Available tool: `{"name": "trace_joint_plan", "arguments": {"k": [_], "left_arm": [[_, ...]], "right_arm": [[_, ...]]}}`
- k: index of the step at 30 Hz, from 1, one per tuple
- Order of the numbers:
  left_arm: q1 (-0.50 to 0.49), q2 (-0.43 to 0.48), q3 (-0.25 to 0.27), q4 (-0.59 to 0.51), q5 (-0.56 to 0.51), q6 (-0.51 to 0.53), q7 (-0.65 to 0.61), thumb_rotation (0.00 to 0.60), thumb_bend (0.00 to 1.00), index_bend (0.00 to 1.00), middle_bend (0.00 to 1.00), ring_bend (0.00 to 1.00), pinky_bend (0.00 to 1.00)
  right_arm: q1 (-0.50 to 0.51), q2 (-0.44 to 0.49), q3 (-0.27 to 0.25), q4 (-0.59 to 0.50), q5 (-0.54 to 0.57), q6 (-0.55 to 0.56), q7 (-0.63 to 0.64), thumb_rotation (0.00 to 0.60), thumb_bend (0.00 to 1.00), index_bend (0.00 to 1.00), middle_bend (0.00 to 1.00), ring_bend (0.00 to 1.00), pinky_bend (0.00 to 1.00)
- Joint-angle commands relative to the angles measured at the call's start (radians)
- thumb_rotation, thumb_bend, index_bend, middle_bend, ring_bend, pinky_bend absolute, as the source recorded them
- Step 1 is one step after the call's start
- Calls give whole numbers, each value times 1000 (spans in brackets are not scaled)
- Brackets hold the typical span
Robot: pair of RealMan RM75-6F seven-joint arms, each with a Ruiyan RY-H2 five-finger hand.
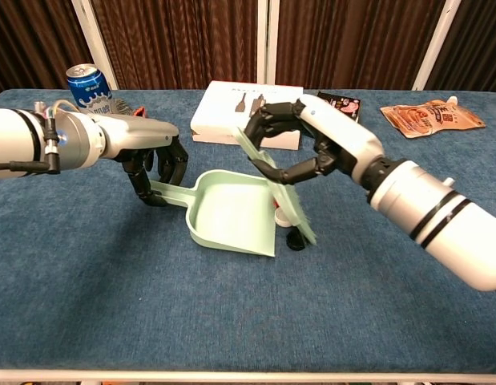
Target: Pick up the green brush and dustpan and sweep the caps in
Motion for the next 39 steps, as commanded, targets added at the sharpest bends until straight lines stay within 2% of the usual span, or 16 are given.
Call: {"name": "trace_joint_plan", "arguments": {"k": [1,15,22,26,30,35,39], "left_arm": [[-1,-2,-1,3,2,-4,-5,600,293,542,549,352,351],[-10,-16,-3,7,-3,-8,-19,600,290,542,549,353,351],[-14,-11,3,4,-13,-9,-17,600,288,511,537,352,351],[-11,4,6,-10,-10,-6,-21,600,286,407,468,352,351],[-4,14,5,-21,2,6,-30,600,285,312,401,346,350],[17,30,2,-39,42,37,-54,600,281,224,320,282,349],[66,67,-1,-66,114,111,-93,600,274,206,301,241,334]], "right_arm": [[8,-25,12,18,5,8,18,600,611,660,559,237,193],[28,-114,50,49,15,50,64,600,611,660,559,237,190],[18,-87,43,31,0,85,59,600,611,660,559,237,188],[-4,-4,23,-4,-19,109,20,600,613,661,559,237,186],[-20,148,0,-74,-33,92,-75,600,613,668,558,234,170],[-27,355,-43,-189,-36,8,-247,600,613,642,556,224,136],[-17,515,-97,-275,-20,-128,-412,600,567,574,522,164,87]]}}
